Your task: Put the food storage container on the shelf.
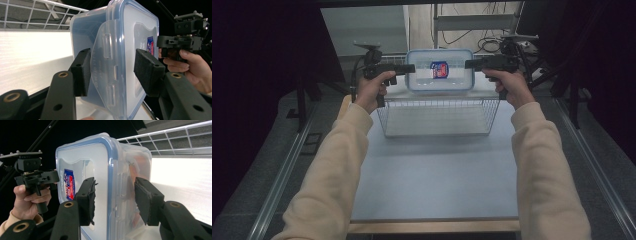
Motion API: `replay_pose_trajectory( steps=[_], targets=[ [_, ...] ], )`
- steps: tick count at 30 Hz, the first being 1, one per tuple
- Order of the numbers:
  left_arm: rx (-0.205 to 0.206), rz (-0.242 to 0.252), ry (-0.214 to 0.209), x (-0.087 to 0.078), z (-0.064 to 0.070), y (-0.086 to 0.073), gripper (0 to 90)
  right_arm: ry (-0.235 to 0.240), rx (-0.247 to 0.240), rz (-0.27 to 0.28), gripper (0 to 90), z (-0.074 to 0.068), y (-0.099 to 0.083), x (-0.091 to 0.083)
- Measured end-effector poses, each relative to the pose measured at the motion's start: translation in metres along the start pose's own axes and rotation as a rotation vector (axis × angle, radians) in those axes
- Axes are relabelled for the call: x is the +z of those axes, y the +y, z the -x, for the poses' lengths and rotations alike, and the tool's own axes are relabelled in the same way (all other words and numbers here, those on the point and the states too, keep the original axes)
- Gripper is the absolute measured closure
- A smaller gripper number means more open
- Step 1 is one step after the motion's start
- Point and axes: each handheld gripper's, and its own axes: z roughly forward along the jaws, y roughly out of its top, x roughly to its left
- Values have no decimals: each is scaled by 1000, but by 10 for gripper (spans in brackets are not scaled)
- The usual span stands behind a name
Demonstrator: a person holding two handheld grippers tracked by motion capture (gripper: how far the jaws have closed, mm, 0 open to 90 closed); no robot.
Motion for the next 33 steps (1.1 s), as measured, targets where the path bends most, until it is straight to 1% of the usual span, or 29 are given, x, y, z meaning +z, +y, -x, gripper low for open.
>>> replay_pose_trajectory(
  steps=[5, 7, 9, 11, 12, 14, 17, 22, 27, 29, 30, 31, 32, 33],
  targets=[
    [-49, 14, -1, 5, -6, 4, 487, -14, 19, 1, 522, 3, 4, 3],
    [-70, 21, -4, 7, -8, 6, 486, -13, 34, 9, 522, 6, 4, 5],
    [-83, 19, -5, 9, -11, 7, 485, -12, 48, 14, 522, 8, 5, 6],
    [-102, 26, -10, 11, -13, 8, 485, -24, 52, 17, 519, 8, 6, 7],
    [-102, 26, -10, 11, -13, 8, 485, -24, 52, 17, 519, 8, 6, 7],
    [-116, 28, -13, 12, -15, 8, 484, -37, 72, 22, 517, 7, 6, 8],
    [-122, 25, -12, 13, -16, 9, 482, -46, 93, 27, 515, 8, 7, 9],
    [-145, 17, -10, 14, -18, 11, 479, -62, 133, 26, 513, 8, 8, 11],
    [-161, 15, -11, 15, -20, 11, 476, -76, 162, 31, 512, 8, 8, 13],
    [-172, 14, -9, 15, -21, 11, 475, -87, 165, 26, 510, 8, 9, 14],
    [-172, 14, -9, 15, -21, 11, 474, -91, 176, 27, 509, 8, 10, 14],
    [-184, 8, -7, 16, -21, 11, 473, -94, 183, 25, 508, 8, 10, 15],
    [-184, 8, -7, 16, -21, 11, 472, -94, 183, 25, 508, 8, 10, 15],
    [-188, 5, -6, 16, -22, 11, 469, -106, 196, 29, 506, 9, 10, 16]
  ],
)
